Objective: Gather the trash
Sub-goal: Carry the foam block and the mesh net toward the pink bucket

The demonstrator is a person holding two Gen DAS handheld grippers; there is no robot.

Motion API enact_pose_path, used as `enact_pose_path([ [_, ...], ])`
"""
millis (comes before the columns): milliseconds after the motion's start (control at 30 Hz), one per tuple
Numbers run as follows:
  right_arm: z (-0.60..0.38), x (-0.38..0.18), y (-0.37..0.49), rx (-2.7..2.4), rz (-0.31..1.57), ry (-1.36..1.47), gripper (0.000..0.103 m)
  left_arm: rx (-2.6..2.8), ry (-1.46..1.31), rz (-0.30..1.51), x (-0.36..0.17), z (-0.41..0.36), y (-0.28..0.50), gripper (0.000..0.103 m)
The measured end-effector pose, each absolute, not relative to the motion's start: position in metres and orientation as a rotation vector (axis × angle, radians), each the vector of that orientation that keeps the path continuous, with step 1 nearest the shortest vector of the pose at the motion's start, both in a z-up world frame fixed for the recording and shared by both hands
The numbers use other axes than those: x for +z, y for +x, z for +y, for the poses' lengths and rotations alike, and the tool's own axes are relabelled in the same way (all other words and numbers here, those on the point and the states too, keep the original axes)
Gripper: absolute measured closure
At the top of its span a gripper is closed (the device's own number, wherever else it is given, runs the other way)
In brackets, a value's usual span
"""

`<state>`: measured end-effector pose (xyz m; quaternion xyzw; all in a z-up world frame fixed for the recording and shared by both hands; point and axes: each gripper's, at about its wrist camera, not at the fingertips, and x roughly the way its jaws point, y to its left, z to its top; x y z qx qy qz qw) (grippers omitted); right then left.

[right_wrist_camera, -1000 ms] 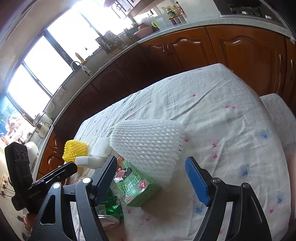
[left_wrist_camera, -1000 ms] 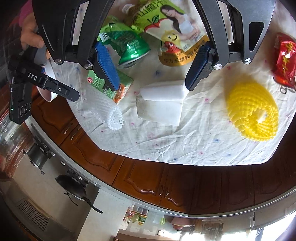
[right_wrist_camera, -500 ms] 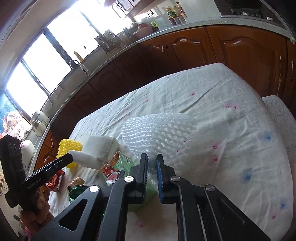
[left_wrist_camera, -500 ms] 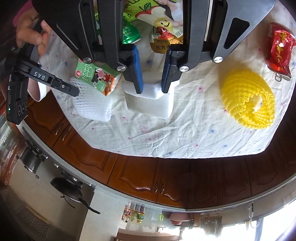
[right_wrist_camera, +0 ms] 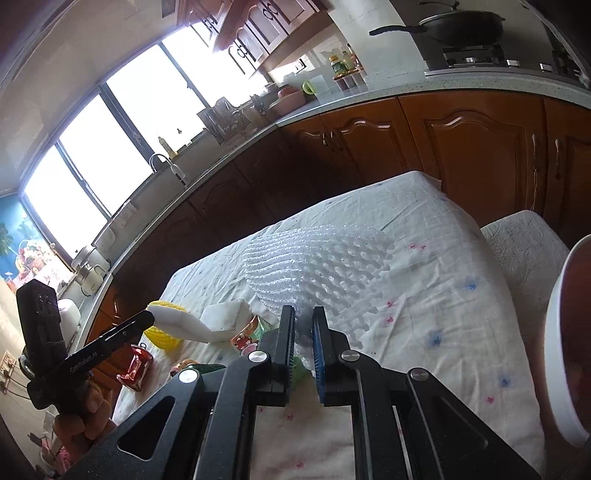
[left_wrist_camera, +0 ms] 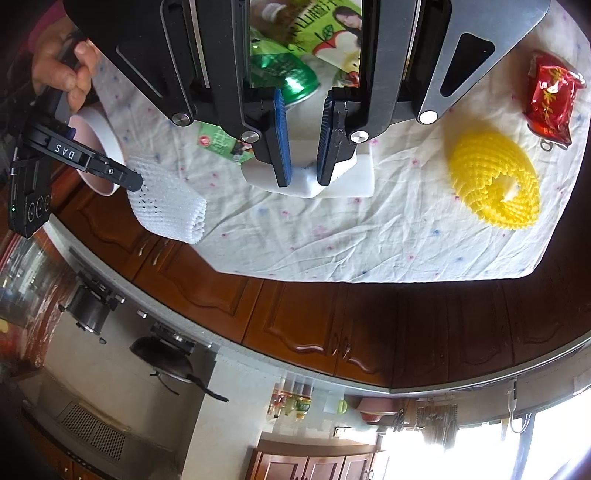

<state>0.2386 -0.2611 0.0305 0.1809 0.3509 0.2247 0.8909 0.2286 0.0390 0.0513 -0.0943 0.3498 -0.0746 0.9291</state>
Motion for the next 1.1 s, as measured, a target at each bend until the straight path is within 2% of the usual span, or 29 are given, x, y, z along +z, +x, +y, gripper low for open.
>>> enact_pose_path([
  [500,-0.328,0.042,0.187,0.359,0.674,0.402,0.094,-0.284,-0.174,0.672,0.076,-0.030,0.208,0.090],
  [1100,-0.421,0.039,0.132,0.195,0.635,0.460,0.094,-0.443,-0.131,0.691,0.080,-0.121,0.201,0.090],
])
